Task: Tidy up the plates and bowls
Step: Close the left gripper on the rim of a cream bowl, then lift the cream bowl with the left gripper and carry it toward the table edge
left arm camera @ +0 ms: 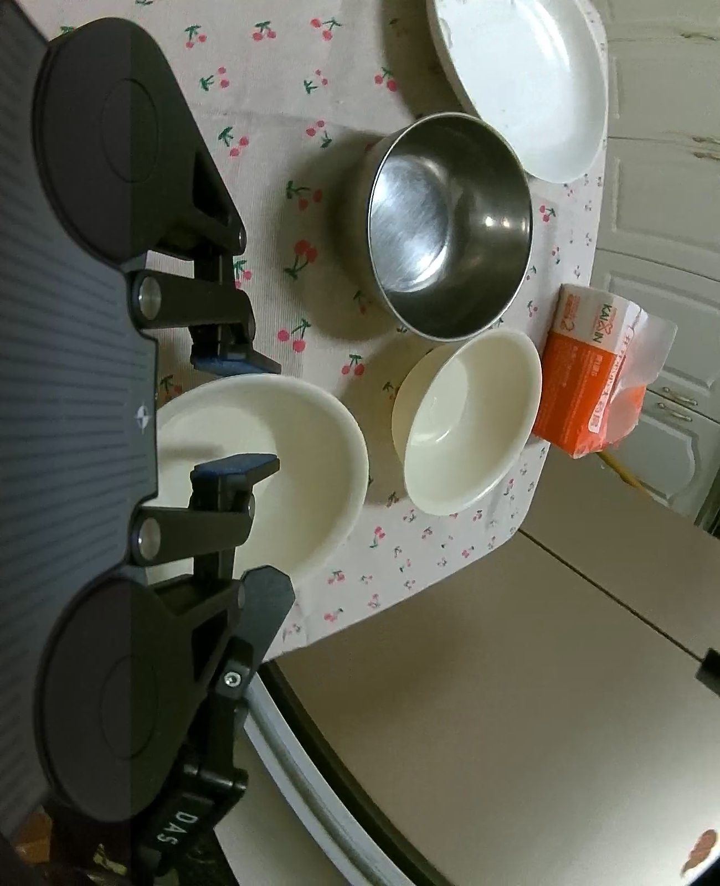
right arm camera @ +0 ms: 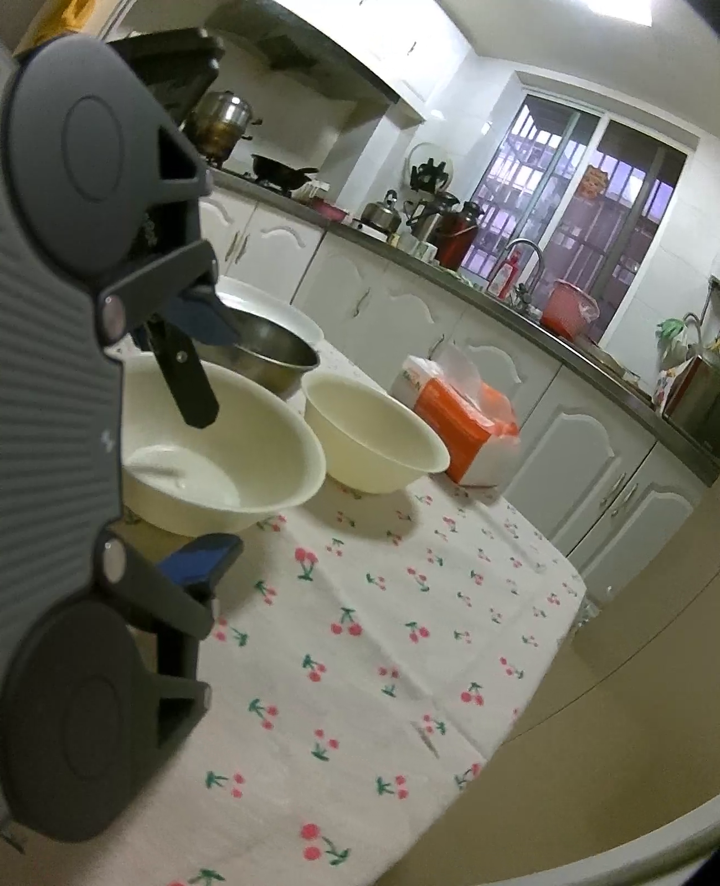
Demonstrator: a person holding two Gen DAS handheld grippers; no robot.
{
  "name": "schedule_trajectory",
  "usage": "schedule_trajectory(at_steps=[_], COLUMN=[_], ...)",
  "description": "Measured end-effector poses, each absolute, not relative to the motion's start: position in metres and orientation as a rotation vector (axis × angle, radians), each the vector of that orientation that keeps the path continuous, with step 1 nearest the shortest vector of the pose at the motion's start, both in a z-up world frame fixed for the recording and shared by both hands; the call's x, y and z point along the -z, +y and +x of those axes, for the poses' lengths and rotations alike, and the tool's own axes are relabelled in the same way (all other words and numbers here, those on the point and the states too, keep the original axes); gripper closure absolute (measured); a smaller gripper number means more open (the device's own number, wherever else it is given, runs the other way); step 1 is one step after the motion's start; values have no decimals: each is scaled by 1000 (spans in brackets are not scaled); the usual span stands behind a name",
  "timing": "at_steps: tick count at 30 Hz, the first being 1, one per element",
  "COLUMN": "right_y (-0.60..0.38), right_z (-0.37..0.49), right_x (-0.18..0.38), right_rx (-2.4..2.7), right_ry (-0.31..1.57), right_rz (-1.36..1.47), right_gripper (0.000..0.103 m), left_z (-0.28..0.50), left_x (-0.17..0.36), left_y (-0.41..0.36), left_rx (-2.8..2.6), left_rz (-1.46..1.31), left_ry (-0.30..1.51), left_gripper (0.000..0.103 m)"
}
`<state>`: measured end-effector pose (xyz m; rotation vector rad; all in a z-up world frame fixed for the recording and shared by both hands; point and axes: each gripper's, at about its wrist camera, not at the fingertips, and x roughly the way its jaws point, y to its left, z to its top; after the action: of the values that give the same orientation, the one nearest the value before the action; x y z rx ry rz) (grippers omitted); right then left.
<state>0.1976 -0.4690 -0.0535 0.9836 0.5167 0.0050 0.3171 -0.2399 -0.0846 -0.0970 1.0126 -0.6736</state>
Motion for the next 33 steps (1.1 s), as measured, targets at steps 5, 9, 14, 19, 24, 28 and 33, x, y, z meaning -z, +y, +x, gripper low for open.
schedule_trajectory(at_steps=[5,9,14,19,24,28,33], right_y=[-468,-461,-449,-431,-404,-377,-340], right_z=[195,195,195,199,203,207,214], right_x=[50,39,23,10,0,-8,-14], right_rx=[-14,-30,-55,-98,-145,-192,-257], right_ry=[503,489,472,470,480,500,528], right_rz=[1010,989,961,949,934,905,887], right_gripper=[24,21,19,19,18,17,16], left_z=[316,313,307,298,289,281,269], left_x=[80,71,56,38,24,15,11], left_y=[-233,-226,-210,-184,-149,-114,-67], left_rx=[681,683,681,672,646,613,558], left_rz=[-130,-152,-169,-196,-213,-239,-270], left_ry=[1001,978,952,912,876,851,832], left_gripper=[72,72,72,72,72,72,72])
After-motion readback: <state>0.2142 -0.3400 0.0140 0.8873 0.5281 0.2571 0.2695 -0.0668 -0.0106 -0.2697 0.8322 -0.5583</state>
